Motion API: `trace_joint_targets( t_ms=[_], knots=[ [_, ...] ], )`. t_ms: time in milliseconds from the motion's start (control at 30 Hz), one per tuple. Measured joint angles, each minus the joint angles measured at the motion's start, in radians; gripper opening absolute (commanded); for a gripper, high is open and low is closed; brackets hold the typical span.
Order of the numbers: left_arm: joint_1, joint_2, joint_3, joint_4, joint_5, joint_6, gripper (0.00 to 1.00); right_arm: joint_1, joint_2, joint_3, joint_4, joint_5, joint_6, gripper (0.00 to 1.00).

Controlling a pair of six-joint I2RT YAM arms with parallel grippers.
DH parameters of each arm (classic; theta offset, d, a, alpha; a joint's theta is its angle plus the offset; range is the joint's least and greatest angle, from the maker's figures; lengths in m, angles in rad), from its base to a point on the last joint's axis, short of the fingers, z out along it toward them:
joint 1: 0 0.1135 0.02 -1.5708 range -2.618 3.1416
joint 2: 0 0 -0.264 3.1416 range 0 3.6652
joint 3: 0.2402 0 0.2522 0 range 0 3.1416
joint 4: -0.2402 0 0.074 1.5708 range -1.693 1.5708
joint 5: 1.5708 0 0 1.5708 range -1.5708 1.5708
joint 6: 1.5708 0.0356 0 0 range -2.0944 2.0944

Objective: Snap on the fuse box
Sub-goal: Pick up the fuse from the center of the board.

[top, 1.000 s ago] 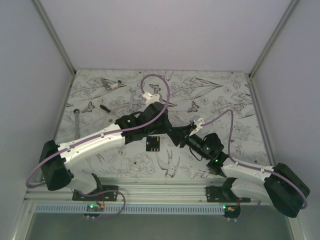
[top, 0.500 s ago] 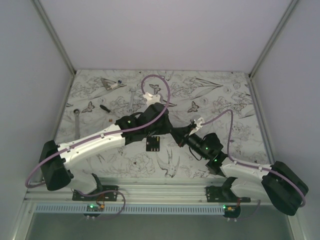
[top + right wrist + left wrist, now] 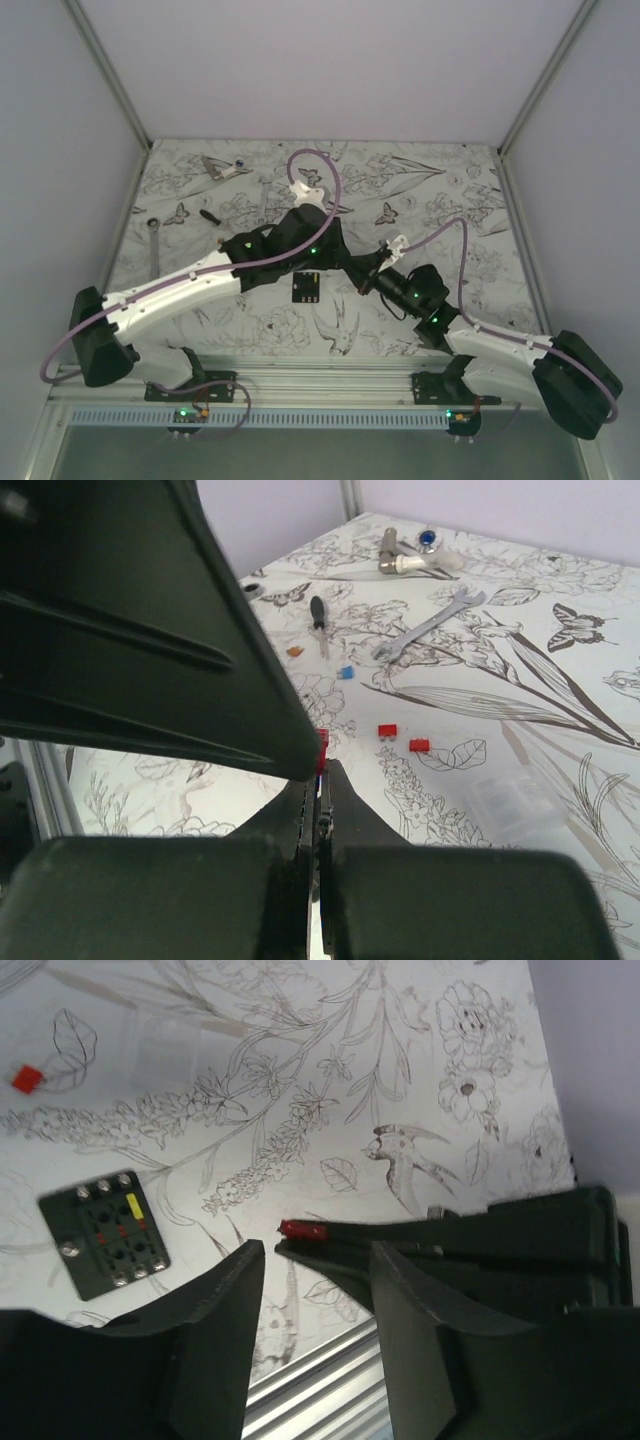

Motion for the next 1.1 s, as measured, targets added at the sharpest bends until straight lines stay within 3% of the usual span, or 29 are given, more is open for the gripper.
trace_joint_targets(
  t_ms=[167, 533, 800, 1100],
  knots=[
    [0.023, -0.12, -0.034, 0.001, 0.08, 0.189, 0.52, -0.054, -0.008, 0.053, -0.09, -0.14, -0.039, 0.0],
    [0.086, -0.311, -0.122, -0.015, 0.464, 0.632, 0.45, -0.126, -0.063, 0.167, -0.283, -0.551, -0.12, 0.0],
    [0.134, -0.32, -0.14, -0.041, 0.618, 0.772, 0.4, -0.127, -0.113, 0.229, -0.427, -0.729, -0.201, 0.0],
    [0.135, -0.232, -0.133, -0.042, 0.759, 0.824, 0.29, -0.128, -0.101, 0.232, -0.481, -0.802, -0.227, 0.0]
  ],
)
